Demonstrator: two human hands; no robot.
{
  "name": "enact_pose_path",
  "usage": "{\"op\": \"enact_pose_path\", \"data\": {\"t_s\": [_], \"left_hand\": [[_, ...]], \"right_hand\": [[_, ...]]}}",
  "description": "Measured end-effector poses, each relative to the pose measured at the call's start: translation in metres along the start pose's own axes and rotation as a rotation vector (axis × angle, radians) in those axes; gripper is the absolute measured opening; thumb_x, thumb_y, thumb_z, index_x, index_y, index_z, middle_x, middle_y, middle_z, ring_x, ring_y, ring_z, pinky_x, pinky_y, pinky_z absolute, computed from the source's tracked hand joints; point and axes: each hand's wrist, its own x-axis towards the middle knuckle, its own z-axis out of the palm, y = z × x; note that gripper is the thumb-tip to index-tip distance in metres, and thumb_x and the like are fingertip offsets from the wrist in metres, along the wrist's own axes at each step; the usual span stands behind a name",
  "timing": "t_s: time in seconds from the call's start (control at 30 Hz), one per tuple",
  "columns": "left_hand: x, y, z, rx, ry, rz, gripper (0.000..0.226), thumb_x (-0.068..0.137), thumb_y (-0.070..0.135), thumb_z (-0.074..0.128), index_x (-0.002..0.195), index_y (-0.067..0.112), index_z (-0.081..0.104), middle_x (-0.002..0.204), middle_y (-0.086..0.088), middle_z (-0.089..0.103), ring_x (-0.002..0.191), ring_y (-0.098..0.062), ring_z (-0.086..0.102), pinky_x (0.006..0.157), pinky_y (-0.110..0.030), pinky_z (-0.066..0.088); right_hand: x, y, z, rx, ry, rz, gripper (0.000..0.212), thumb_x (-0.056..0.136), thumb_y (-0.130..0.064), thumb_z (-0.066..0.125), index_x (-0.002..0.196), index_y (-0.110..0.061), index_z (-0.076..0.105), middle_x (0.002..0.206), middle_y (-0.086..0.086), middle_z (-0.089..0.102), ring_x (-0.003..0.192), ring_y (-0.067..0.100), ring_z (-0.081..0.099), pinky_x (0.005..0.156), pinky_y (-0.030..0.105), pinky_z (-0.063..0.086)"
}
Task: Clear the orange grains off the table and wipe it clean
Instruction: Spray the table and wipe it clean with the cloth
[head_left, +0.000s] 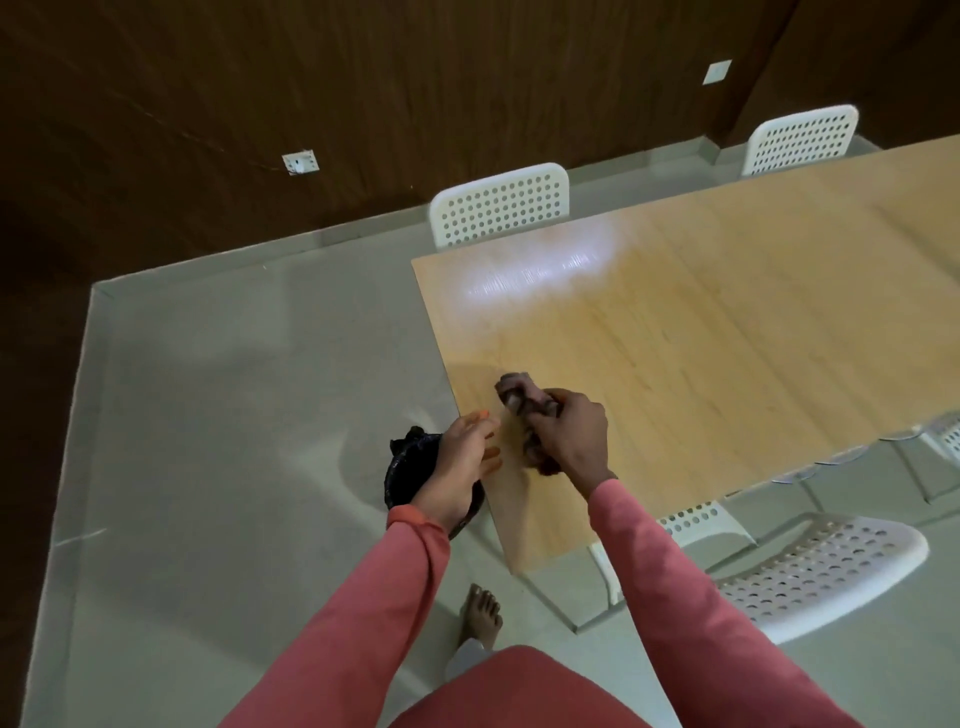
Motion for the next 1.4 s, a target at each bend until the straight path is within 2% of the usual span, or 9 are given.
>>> {"op": "enact_pose_path", "data": {"t_s": [0.1, 0.2, 0.37, 0.5, 0.63, 0.8, 0.97, 1.17, 1.4], "left_hand": [[-0.031, -0.004, 0.007, -0.095, -0.061, 0.065, 0.033, 0.091, 0.023, 0.065, 0.122, 0.017, 0.059, 0.113, -0.007, 0.067, 0.1, -0.024, 0.065, 0.08, -0.034, 0.056], [-0.066, -0.014, 0.02, -0.158, -0.14, 0.139, 0.031, 0.089, 0.022, 0.068, 0.118, 0.012, 0.066, 0.106, -0.009, 0.072, 0.097, -0.025, 0.067, 0.075, -0.033, 0.054], [-0.115, -0.053, 0.05, -0.19, -0.13, 0.075, 0.022, 0.076, 0.01, 0.079, 0.097, 0.011, 0.073, 0.094, -0.011, 0.075, 0.089, -0.027, 0.07, 0.083, -0.039, 0.057], [-0.144, -0.084, 0.091, -0.135, -0.132, 0.068, 0.025, 0.069, 0.012, 0.084, 0.092, 0.008, 0.074, 0.092, -0.012, 0.075, 0.09, -0.029, 0.071, 0.082, -0.036, 0.057], [-0.163, -0.104, 0.143, 0.006, -0.184, 0.15, 0.026, 0.071, 0.019, 0.084, 0.094, 0.013, 0.075, 0.091, -0.005, 0.076, 0.089, -0.02, 0.07, 0.075, -0.029, 0.056], [-0.164, -0.116, 0.223, 0.028, -0.253, 0.152, 0.029, 0.072, 0.022, 0.083, 0.097, 0.013, 0.073, 0.093, -0.007, 0.076, 0.092, -0.023, 0.071, 0.082, -0.036, 0.057], [-0.158, -0.134, 0.339, 0.02, -0.313, 0.085, 0.032, 0.074, 0.023, 0.081, 0.103, 0.013, 0.072, 0.096, -0.005, 0.076, 0.091, -0.022, 0.071, 0.076, -0.035, 0.054], [-0.156, -0.156, 0.471, 0.031, -0.38, 0.117, 0.028, 0.075, 0.017, 0.08, 0.101, 0.01, 0.073, 0.097, -0.009, 0.075, 0.093, -0.024, 0.071, 0.072, -0.029, 0.055], [-0.136, -0.164, 0.582, 0.025, -0.522, -0.02, 0.045, 0.076, 0.027, 0.077, 0.114, 0.004, 0.069, 0.112, -0.017, 0.07, 0.105, -0.033, 0.067, 0.096, -0.047, 0.051]], "right_hand": [[-0.032, -0.006, -0.029, 0.367, -0.107, 0.06, 0.02, 0.082, -0.021, 0.074, 0.102, -0.017, 0.076, 0.087, 0.001, 0.074, 0.079, 0.017, 0.07, 0.066, 0.025, 0.054], [-0.067, 0.002, -0.05, 0.635, -0.203, 0.148, 0.011, 0.078, -0.018, 0.071, 0.085, -0.01, 0.075, 0.083, 0.009, 0.076, 0.081, 0.027, 0.072, 0.073, 0.041, 0.057], [-0.126, 0.036, -0.105, 0.808, -0.269, 0.247, 0.013, 0.087, -0.007, 0.061, 0.094, -0.004, 0.071, 0.084, 0.011, 0.075, 0.08, 0.027, 0.071, 0.069, 0.033, 0.055], [-0.154, 0.08, -0.148, 0.686, -0.328, 0.195, 0.029, 0.084, -0.019, 0.079, 0.111, -0.014, 0.07, 0.098, 0.004, 0.078, 0.091, 0.02, 0.075, 0.081, 0.033, 0.06], [-0.16, 0.132, -0.186, 0.771, -0.23, 0.242, 0.036, 0.083, -0.017, 0.08, 0.117, -0.014, 0.068, 0.107, 0.007, 0.076, 0.101, 0.025, 0.072, 0.096, 0.047, 0.056], [-0.152, 0.182, -0.24, 0.943, -0.131, 0.265, 0.033, 0.092, -0.021, 0.07, 0.124, -0.014, 0.065, 0.113, 0.009, 0.074, 0.103, 0.025, 0.071, 0.092, 0.039, 0.056], [-0.112, 0.263, -0.31, 0.969, 0.029, 0.365, 0.025, 0.099, -0.025, 0.061, 0.101, -0.001, 0.07, 0.099, 0.016, 0.074, 0.09, 0.03, 0.07, 0.088, 0.043, 0.055], [-0.056, 0.349, -0.399, 0.949, 0.198, 0.482, 0.016, 0.099, -0.018, 0.057, 0.088, -0.01, 0.066, 0.083, 0.01, 0.073, 0.081, 0.024, 0.068, 0.079, 0.038, 0.055], [-0.01, 0.417, -0.47, 0.682, 0.313, 0.441, 0.011, 0.089, -0.029, 0.072, 0.086, -0.019, 0.074, 0.082, -0.001, 0.075, 0.08, 0.018, 0.071, 0.073, 0.033, 0.058]]}}
